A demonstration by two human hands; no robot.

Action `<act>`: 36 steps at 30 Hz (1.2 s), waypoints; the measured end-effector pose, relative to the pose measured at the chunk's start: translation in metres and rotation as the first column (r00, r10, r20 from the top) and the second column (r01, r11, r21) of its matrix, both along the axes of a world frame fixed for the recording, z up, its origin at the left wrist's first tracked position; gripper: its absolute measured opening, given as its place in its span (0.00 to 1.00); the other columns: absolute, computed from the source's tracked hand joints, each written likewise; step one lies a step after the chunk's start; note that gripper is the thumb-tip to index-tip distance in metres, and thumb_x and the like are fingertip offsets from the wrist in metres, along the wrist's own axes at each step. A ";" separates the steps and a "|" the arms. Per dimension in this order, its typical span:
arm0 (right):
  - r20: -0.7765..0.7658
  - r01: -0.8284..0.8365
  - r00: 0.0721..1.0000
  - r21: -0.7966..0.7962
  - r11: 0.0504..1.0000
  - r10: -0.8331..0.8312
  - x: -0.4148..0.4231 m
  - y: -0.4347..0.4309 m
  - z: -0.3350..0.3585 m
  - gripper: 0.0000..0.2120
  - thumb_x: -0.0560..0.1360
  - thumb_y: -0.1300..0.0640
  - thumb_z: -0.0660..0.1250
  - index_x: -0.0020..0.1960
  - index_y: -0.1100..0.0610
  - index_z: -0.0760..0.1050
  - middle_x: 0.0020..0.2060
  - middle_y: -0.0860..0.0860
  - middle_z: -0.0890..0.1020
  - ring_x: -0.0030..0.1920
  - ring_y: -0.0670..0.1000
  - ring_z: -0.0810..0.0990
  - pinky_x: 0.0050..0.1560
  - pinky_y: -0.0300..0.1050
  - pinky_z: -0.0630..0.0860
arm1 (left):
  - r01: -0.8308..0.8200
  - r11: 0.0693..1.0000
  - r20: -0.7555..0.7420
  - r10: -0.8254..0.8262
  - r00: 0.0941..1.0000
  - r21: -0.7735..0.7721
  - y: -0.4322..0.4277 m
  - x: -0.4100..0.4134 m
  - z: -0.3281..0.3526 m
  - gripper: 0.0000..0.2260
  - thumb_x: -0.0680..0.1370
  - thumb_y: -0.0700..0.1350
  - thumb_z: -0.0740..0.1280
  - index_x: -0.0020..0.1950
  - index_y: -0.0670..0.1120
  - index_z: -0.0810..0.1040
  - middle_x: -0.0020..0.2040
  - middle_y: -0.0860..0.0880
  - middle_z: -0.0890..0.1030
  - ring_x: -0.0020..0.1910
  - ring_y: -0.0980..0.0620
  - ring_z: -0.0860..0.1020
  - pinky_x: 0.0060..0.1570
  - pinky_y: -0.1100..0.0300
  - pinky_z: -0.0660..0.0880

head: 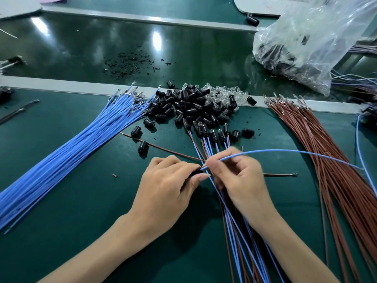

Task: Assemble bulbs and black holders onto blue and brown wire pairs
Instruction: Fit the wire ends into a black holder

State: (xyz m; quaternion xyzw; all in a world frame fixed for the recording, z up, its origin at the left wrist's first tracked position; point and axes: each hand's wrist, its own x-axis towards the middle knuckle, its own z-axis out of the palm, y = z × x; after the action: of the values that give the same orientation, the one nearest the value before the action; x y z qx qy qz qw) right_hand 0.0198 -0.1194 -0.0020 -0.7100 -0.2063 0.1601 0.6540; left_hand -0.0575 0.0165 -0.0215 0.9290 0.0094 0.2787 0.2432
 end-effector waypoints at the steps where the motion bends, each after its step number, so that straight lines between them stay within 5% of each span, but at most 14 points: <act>1: -0.025 -0.043 0.999 0.003 0.999 0.043 -0.001 0.001 0.000 0.07 0.70 0.51 0.69 0.37 0.53 0.79 0.28 0.48 0.78 0.28 0.43 0.75 0.31 0.34 0.72 | -0.025 0.998 0.013 0.025 1.000 0.054 -0.001 -0.001 0.000 0.17 0.80 0.53 0.59 0.44 0.45 0.82 0.36 0.56 0.81 0.37 0.52 0.76 0.42 0.57 0.68; 5: -0.232 0.103 0.972 0.286 0.953 -0.035 0.010 -0.002 0.004 0.11 0.72 0.53 0.63 0.44 0.61 0.75 0.35 0.50 0.82 0.33 0.45 0.80 0.36 0.35 0.77 | -0.174 0.946 0.010 0.178 0.984 0.272 0.007 -0.006 0.008 0.17 0.82 0.54 0.57 0.44 0.49 0.82 0.37 0.57 0.82 0.41 0.51 0.80 0.51 0.50 0.67; 7: -0.166 0.162 0.978 0.240 0.957 -0.123 0.014 -0.005 0.004 0.09 0.72 0.53 0.64 0.41 0.59 0.76 0.33 0.49 0.82 0.32 0.44 0.79 0.36 0.34 0.76 | -0.181 0.923 -0.038 0.206 0.978 0.340 0.010 -0.007 0.014 0.15 0.81 0.54 0.58 0.44 0.50 0.81 0.37 0.57 0.82 0.43 0.50 0.80 0.52 0.48 0.66; 10: -0.050 0.023 0.999 0.068 0.997 -0.020 0.005 -0.002 0.000 0.05 0.72 0.55 0.69 0.39 0.56 0.80 0.29 0.49 0.81 0.30 0.43 0.78 0.34 0.33 0.75 | -0.118 0.924 -0.172 0.191 0.966 0.365 0.006 -0.010 0.020 0.17 0.80 0.55 0.57 0.39 0.51 0.80 0.36 0.56 0.79 0.38 0.49 0.76 0.43 0.51 0.66; 11: -0.037 -0.029 0.999 0.026 0.999 0.030 0.002 -0.001 -0.002 0.05 0.73 0.58 0.70 0.38 0.55 0.81 0.28 0.49 0.81 0.29 0.42 0.77 0.33 0.33 0.74 | -0.074 0.948 -0.231 0.150 0.961 0.310 0.004 -0.010 0.022 0.19 0.80 0.56 0.56 0.38 0.50 0.80 0.35 0.56 0.77 0.36 0.49 0.74 0.39 0.53 0.67; 13: -0.061 -0.074 0.995 0.036 0.997 0.077 0.000 0.000 0.000 0.05 0.74 0.60 0.70 0.40 0.56 0.81 0.30 0.49 0.81 0.30 0.43 0.77 0.32 0.33 0.74 | -0.014 0.999 -0.373 -0.001 0.928 -0.038 0.002 -0.008 0.027 0.22 0.80 0.60 0.56 0.37 0.50 0.80 0.32 0.55 0.76 0.33 0.55 0.72 0.35 0.59 0.69; 15: -0.192 -0.015 0.979 0.228 0.974 0.060 0.004 0.000 0.005 0.06 0.75 0.56 0.67 0.43 0.57 0.79 0.34 0.51 0.83 0.30 0.45 0.78 0.32 0.34 0.75 | -0.037 0.882 -0.466 -0.212 0.859 -0.470 0.004 -0.007 0.032 0.22 0.74 0.64 0.56 0.36 0.51 0.80 0.30 0.57 0.77 0.27 0.59 0.70 0.29 0.68 0.65; 17: -0.295 0.108 0.956 0.349 0.931 -0.001 0.009 -0.003 0.010 0.07 0.73 0.53 0.65 0.40 0.55 0.78 0.35 0.51 0.82 0.29 0.44 0.76 0.31 0.33 0.74 | -0.002 0.784 -0.455 -0.358 0.816 -0.621 0.004 -0.006 0.030 0.19 0.72 0.63 0.59 0.36 0.52 0.81 0.30 0.57 0.79 0.24 0.59 0.66 0.26 0.69 0.61; 20: -0.204 -0.019 0.977 0.187 0.982 0.057 0.009 -0.007 0.013 0.09 0.70 0.52 0.68 0.36 0.57 0.79 0.29 0.48 0.80 0.27 0.43 0.73 0.29 0.33 0.71 | 0.087 0.652 -0.362 -0.521 0.773 -0.753 -0.003 -0.007 0.027 0.17 0.76 0.60 0.61 0.39 0.51 0.81 0.31 0.55 0.80 0.27 0.56 0.64 0.28 0.64 0.61; 22: -0.186 -0.197 0.960 0.068 0.978 0.207 0.005 -0.007 0.011 0.11 0.71 0.54 0.72 0.38 0.61 0.79 0.27 0.49 0.79 0.25 0.47 0.74 0.28 0.35 0.71 | 0.050 0.542 -0.296 -0.531 0.794 -0.839 -0.007 -0.006 0.024 0.17 0.76 0.59 0.62 0.39 0.50 0.81 0.30 0.53 0.79 0.27 0.56 0.64 0.28 0.67 0.62; 24: -0.226 -0.187 0.953 0.081 0.979 0.201 0.005 -0.005 0.011 0.09 0.72 0.52 0.70 0.39 0.58 0.81 0.28 0.52 0.79 0.26 0.49 0.73 0.30 0.38 0.72 | 0.004 0.479 -0.280 -0.520 0.807 -0.878 -0.005 -0.004 0.023 0.17 0.75 0.59 0.62 0.38 0.48 0.81 0.29 0.52 0.78 0.26 0.57 0.65 0.28 0.70 0.63; 28: -0.333 0.045 0.941 0.279 0.959 0.053 0.010 -0.006 0.011 0.08 0.71 0.51 0.70 0.35 0.52 0.81 0.34 0.51 0.80 0.29 0.44 0.71 0.31 0.34 0.70 | 0.023 0.518 -0.319 -0.559 0.765 -0.855 -0.004 -0.004 0.021 0.17 0.73 0.61 0.63 0.38 0.50 0.82 0.29 0.51 0.79 0.26 0.57 0.67 0.28 0.70 0.65; 32: -0.179 -0.173 0.967 0.069 0.982 0.183 0.006 -0.007 0.006 0.06 0.70 0.54 0.72 0.37 0.56 0.83 0.34 0.51 0.79 0.30 0.50 0.72 0.34 0.43 0.71 | 0.002 0.481 -0.279 -0.512 0.812 -0.877 -0.003 -0.003 0.021 0.16 0.74 0.58 0.63 0.37 0.48 0.82 0.29 0.51 0.79 0.26 0.59 0.67 0.28 0.71 0.65; 36: -0.063 -0.256 0.965 0.007 0.967 0.255 0.017 -0.010 0.014 0.06 0.73 0.59 0.68 0.46 0.53 0.84 0.40 0.51 0.82 0.35 0.48 0.74 0.37 0.36 0.72 | 0.020 0.521 -0.214 -0.385 0.898 -0.853 0.000 -0.003 0.019 0.16 0.75 0.58 0.65 0.35 0.49 0.81 0.26 0.52 0.76 0.25 0.59 0.67 0.28 0.72 0.65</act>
State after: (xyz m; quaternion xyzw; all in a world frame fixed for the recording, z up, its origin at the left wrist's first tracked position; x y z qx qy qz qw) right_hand 0.0367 -0.1297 0.0116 -0.6726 -0.2750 0.2657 0.6336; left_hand -0.0608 0.0163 -0.0025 0.7296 0.0764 0.0249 0.6791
